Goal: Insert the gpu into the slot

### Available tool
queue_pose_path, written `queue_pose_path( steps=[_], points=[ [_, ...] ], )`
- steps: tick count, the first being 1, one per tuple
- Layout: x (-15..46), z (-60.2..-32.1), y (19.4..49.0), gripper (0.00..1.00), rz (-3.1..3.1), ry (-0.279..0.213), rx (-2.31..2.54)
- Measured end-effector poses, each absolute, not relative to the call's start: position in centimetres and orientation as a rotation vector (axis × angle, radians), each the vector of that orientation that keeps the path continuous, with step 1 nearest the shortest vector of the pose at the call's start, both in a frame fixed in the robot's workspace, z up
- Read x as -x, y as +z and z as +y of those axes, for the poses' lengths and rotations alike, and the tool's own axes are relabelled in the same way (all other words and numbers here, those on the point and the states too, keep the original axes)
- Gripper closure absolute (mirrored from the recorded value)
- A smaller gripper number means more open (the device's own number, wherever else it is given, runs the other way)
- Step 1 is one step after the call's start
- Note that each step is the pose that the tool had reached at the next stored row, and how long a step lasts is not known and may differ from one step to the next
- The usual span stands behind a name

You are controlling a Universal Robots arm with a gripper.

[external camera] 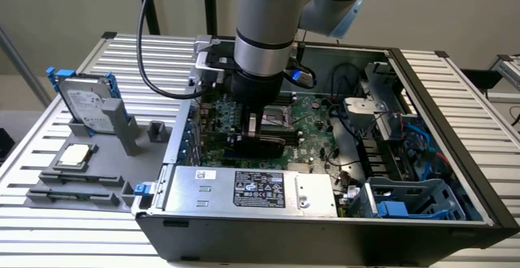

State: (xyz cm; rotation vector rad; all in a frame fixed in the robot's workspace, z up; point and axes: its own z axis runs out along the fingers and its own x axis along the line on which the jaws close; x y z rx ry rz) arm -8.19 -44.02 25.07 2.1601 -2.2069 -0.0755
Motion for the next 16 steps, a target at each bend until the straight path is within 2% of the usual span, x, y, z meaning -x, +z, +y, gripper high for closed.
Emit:
queue_pose_path(
  steps=[11,12,13,16],
  points=[
    [8.2,-44.0,24.8,0.74,-2.21,-0.077,-2.163],
    [8.2,-44.0,25.0,0.73,-2.209,-0.077,-2.162],
    [8.2,-44.0,25.3,0.67,-2.207,-0.076,-2.16],
    [8.2,-44.0,26.4,0.67,-2.207,-0.076,-2.16]
  ],
)
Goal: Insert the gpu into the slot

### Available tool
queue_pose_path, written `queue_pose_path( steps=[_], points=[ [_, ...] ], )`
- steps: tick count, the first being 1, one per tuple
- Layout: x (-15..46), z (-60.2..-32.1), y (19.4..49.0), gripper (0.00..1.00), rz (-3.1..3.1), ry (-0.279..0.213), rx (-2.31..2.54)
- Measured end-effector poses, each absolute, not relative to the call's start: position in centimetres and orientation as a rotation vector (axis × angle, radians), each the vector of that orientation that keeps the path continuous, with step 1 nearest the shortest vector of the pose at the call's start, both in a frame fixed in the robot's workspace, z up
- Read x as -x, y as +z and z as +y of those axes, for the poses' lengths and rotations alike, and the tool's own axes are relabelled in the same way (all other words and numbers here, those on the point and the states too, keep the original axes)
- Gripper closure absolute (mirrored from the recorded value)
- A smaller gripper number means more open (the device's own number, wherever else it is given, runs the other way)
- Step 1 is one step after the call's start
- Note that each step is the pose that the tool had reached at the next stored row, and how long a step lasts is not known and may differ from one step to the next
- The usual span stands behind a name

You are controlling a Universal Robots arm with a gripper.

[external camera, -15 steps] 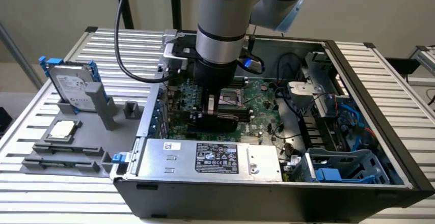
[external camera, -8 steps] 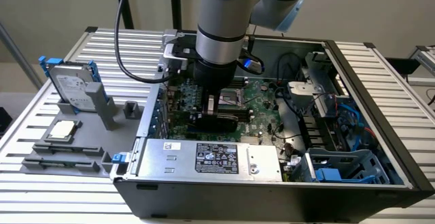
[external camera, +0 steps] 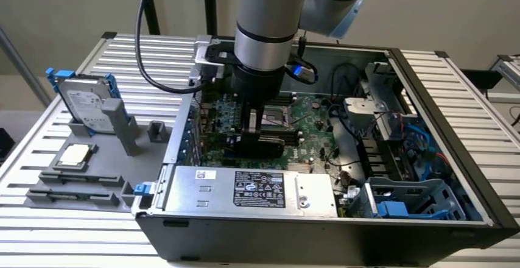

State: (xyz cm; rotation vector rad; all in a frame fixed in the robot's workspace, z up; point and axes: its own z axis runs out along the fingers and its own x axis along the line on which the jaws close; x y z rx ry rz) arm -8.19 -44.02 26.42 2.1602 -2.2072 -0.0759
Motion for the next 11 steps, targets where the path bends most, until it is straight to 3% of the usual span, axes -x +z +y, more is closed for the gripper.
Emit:
queue_pose_path(
  steps=[9,11],
  points=[
    [8.8,-44.0,30.1,0.67,-2.207,-0.075,-2.159],
    [9.6,-44.0,30.2,0.75,-2.206,-0.073,-2.159]
  ],
)
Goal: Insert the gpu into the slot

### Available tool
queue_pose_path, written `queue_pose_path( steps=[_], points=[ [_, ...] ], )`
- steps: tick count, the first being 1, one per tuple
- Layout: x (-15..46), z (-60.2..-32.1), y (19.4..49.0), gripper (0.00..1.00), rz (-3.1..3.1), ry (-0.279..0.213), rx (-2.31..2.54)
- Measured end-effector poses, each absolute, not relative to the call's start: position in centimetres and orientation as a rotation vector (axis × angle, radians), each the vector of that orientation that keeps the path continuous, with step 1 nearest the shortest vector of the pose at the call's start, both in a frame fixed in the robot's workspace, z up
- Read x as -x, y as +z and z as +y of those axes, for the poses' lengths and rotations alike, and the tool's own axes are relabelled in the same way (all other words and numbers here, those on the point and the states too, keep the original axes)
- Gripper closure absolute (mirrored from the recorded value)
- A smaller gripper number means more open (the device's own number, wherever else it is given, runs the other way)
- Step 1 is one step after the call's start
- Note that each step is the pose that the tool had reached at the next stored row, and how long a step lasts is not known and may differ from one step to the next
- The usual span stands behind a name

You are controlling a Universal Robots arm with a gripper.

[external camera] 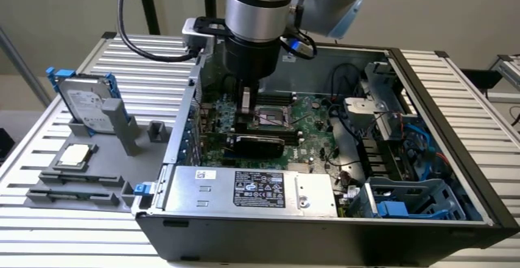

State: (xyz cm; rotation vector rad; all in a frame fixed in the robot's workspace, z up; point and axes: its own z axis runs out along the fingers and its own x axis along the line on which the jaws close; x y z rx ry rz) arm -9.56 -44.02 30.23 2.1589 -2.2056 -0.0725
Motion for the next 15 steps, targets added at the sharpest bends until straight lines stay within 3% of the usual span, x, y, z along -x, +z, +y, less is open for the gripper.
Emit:
queue_pose_path(
  steps=[1,3,5,15],
  points=[
    [9.9,-44.0,30.3,0.75,-2.205,-0.072,-2.159],
    [10.4,-44.0,30.2,0.87,-2.204,-0.072,-2.158],
    [10.8,-44.0,30.2,0.89,-2.201,-0.075,-2.155],
    [12.2,-44.1,30.2,0.89,-2.177,-0.107,-2.133]
  ],
)
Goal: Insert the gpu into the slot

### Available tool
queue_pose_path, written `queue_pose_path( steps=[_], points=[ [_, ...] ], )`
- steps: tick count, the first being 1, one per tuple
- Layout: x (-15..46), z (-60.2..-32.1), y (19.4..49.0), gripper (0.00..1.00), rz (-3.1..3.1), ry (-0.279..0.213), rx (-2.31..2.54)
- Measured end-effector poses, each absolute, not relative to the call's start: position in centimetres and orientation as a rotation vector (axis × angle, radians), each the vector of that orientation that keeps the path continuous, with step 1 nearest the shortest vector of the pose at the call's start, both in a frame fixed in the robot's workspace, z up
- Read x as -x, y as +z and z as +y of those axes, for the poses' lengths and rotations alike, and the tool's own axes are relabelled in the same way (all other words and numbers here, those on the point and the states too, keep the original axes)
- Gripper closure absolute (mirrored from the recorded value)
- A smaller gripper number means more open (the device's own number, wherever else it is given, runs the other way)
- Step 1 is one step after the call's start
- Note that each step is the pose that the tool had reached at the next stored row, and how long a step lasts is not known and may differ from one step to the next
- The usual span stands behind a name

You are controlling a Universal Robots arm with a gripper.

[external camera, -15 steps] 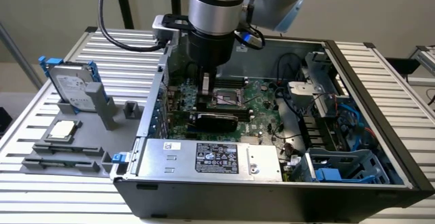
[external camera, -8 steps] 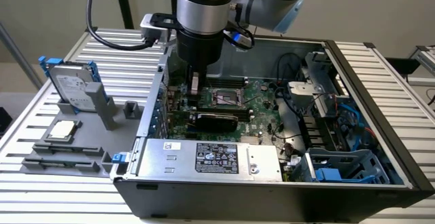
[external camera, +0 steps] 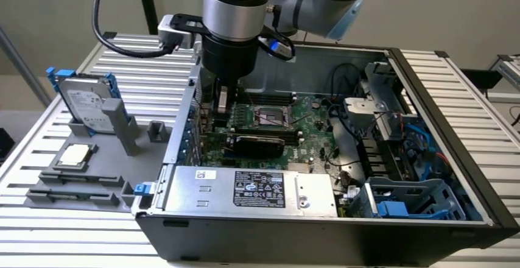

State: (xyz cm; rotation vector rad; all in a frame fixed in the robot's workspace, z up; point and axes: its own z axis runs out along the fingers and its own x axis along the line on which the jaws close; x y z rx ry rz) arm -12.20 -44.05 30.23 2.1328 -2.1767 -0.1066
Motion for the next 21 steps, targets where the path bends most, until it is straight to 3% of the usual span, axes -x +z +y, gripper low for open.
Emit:
queue_pose_path(
  steps=[8,21],
  points=[
    [13.0,-44.1,30.0,0.89,-2.143,-0.158,-2.101],
    [13.4,-44.1,29.7,0.89,-2.141,-0.167,-2.087]
  ],
)
